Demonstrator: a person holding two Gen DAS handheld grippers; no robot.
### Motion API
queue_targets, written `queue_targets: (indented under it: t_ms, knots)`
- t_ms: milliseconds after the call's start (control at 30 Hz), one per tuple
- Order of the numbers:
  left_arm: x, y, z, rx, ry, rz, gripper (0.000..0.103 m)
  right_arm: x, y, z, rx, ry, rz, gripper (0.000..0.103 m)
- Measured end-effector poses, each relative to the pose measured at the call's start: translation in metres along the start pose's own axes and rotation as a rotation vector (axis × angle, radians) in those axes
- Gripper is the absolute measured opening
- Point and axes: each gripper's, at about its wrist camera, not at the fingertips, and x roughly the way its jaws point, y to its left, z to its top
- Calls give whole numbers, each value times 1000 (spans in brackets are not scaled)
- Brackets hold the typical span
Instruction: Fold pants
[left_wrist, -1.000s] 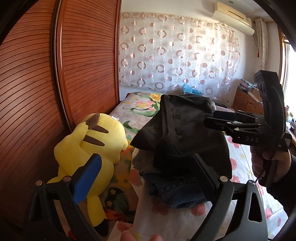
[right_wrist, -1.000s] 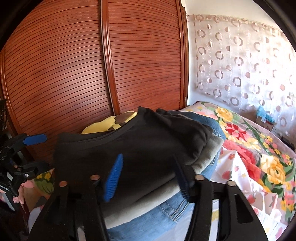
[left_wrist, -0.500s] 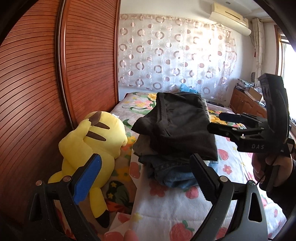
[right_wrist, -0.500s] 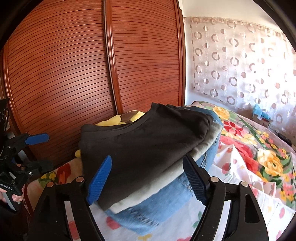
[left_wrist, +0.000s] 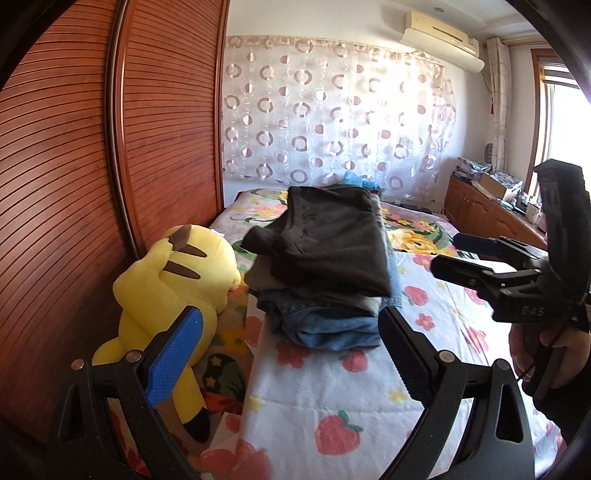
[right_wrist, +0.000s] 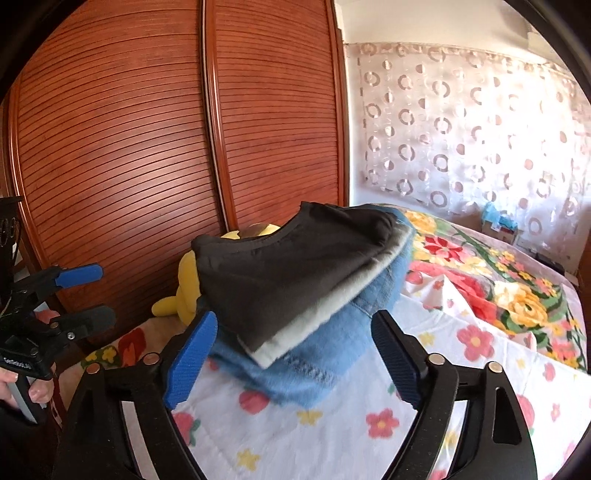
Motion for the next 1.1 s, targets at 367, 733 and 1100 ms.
queue_targets:
  t_ms: [367, 733, 1100]
  knots:
    - [-25, -32, -10, 46, -22, -68, 96, -68, 11, -34, 62, -45, -91, 89]
    - [-34, -84, -19, 101, 1, -155, 96, -131, 17, -58, 118, -71, -169, 94]
    - [-39, -144, -26, 153, 19, -245, 96, -185, 13, -88, 202, -88, -257, 101]
